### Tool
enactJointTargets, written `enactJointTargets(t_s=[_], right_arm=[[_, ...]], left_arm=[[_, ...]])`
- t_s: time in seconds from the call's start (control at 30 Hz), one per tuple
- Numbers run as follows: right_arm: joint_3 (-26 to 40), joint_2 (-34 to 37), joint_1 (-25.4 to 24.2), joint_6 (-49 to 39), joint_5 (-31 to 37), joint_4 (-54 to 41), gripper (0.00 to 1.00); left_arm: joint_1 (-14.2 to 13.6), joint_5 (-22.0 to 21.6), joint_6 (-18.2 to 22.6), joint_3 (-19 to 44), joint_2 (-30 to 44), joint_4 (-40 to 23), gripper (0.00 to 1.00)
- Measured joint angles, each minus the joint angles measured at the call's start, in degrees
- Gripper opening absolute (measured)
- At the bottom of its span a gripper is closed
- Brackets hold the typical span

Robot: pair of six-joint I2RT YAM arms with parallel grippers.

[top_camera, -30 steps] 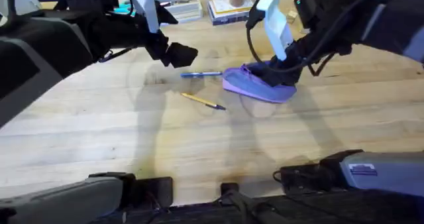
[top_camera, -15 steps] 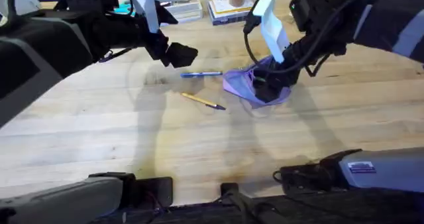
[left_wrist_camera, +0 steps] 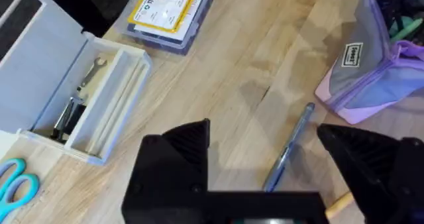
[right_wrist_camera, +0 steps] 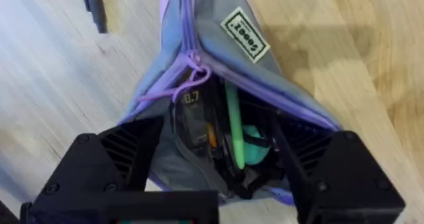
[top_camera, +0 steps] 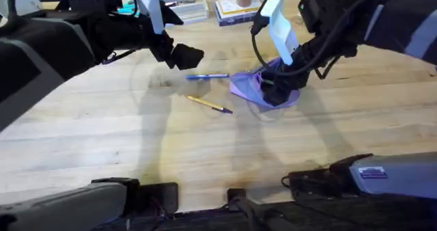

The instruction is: Unzip the bag, pick up the pens from the table one at a time and place them inside, then zip the bag closed.

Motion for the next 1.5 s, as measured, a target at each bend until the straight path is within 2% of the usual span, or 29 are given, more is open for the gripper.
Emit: enactJointTargets(t_s=[0.1,0.27,0.43,0.6,0.8,0.93,1.2,1.3,1.33,1.5], right_arm=[[0.00,-1.21,0.02,0.01,0.00,-0.85,0.997],[0.00,-8.14,0.02,0.03,-0.02,-3.05,0.997],[-0.02,-17.05,0.02,1.30,-0.02,-3.52,0.997],[0.00,-26.72,0.02,2.43,-0.04,-3.69,0.997],[0.00,-37.77,0.02,2.75,-0.02,-3.80,0.998],[0.00,-43.59,0.02,2.82,-0.04,-3.87,0.997],[0.00,-48.36,0.02,2.86,-0.43,-3.78,0.998],[0.00,-48.34,0.02,3.25,-0.73,-3.78,0.998],[0.00,-48.33,0.02,3.44,-2.23,-3.74,0.998],[0.00,-48.34,0.02,3.65,-4.23,-3.76,0.997]], left_arm=[[-0.02,0.00,0.00,0.00,0.00,-0.18,0.993],[-1.19,-2.09,0.57,0.00,-0.01,-2.02,0.993],[-5.65,-6.94,5.40,0.00,-0.02,-5.66,0.993],[-10.96,-10.83,9.63,0.00,0.00,-6.24,0.993],[-14.95,-16.22,11.21,0.00,0.07,-6.16,0.993],[-16.73,-17.92,11.54,0.00,1.64,-5.95,0.993],[-21.21,-18.67,11.01,0.00,8.91,-5.77,0.992],[-21.07,-18.72,8.23,0.00,10.95,-5.76,0.992],[-20.62,-19.05,4.79,0.00,12.63,-5.77,0.991],[-20.44,-19.50,1.95,0.00,13.53,-5.75,0.991]])
